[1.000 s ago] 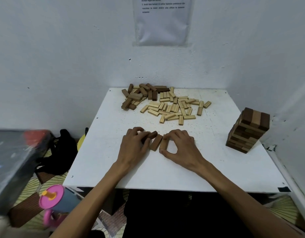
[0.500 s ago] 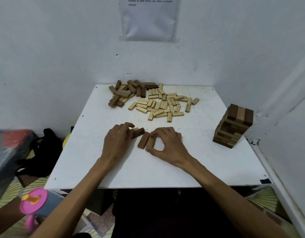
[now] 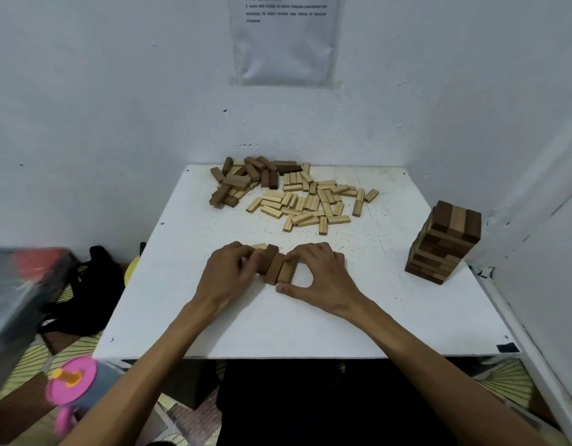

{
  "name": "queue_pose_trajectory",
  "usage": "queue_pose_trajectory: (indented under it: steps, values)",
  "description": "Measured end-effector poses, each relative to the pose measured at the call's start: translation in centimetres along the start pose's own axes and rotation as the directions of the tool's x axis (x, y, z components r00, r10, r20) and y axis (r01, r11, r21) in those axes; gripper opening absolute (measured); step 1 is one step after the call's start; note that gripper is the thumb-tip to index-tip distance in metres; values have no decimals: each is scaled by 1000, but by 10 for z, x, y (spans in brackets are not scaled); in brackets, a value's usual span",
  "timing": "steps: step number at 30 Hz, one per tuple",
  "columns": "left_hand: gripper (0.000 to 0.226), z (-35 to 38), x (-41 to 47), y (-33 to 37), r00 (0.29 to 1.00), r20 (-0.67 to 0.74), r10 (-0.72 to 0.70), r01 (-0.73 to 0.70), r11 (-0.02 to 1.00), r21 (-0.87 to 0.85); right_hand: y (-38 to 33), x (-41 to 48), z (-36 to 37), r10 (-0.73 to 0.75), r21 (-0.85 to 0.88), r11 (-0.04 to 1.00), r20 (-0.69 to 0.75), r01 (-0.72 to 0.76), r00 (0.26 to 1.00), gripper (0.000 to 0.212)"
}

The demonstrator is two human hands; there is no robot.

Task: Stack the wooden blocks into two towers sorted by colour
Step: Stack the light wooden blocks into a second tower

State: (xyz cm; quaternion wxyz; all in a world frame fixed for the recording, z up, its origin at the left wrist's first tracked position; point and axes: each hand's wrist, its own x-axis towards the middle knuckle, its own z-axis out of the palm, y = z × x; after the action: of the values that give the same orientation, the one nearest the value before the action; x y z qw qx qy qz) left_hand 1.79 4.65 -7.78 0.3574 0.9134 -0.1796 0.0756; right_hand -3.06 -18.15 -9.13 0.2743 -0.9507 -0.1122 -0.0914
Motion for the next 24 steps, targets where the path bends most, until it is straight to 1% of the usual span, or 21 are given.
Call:
queue_pose_trajectory:
  steps: [2, 4, 8, 10, 12, 14, 16, 19, 21, 24]
  values:
    - [40, -2, -4, 5, 999, 49, -16, 16, 1000, -4, 3, 1, -6, -56, 8, 998, 74, 55, 996, 52]
    - [60, 0, -8, 9, 995, 99, -27, 22, 998, 54, 9, 4, -11, -78, 28, 997, 132, 75, 988, 49]
    - [89, 8, -12, 10, 996, 89, -10, 0, 994, 109, 15, 15, -13, -92, 76, 994, 134, 82, 987, 35]
    - [98, 10, -12, 11, 994, 109, -12, -2, 991, 133, 15, 16, -13, -78, 101, 993, 127, 65, 989, 33]
    - [95, 11, -12, 13, 995, 102, -21, 5, 988, 157, 17, 15, -16, -51, 131, 991, 129, 34, 990, 39]
    - [90, 8, -9, 16, 993, 115, -25, -1, 977, 213, 17, 16, -20, -37, 166, 986, 157, 11, 987, 50]
    - [88, 4, -4, 18, 981, 190, -29, -21, 966, 258, 17, 19, -24, -28, 171, 985, 199, -6, 980, 63]
    - [83, -5, 6, 17, 945, 323, -49, -28, 973, 228, 17, 30, -29, 5, 101, 994, 296, -37, 955, 82]
    - [78, -12, 14, 15, 910, 411, -58, -27, 980, 199, 17, 34, -30, 1, 54, 998, 352, -21, 936, 84]
    - [75, -17, 23, 14, 865, 501, -35, -72, 979, 193, 14, 35, -30, -9, 45, 999, 363, -8, 932, 80]
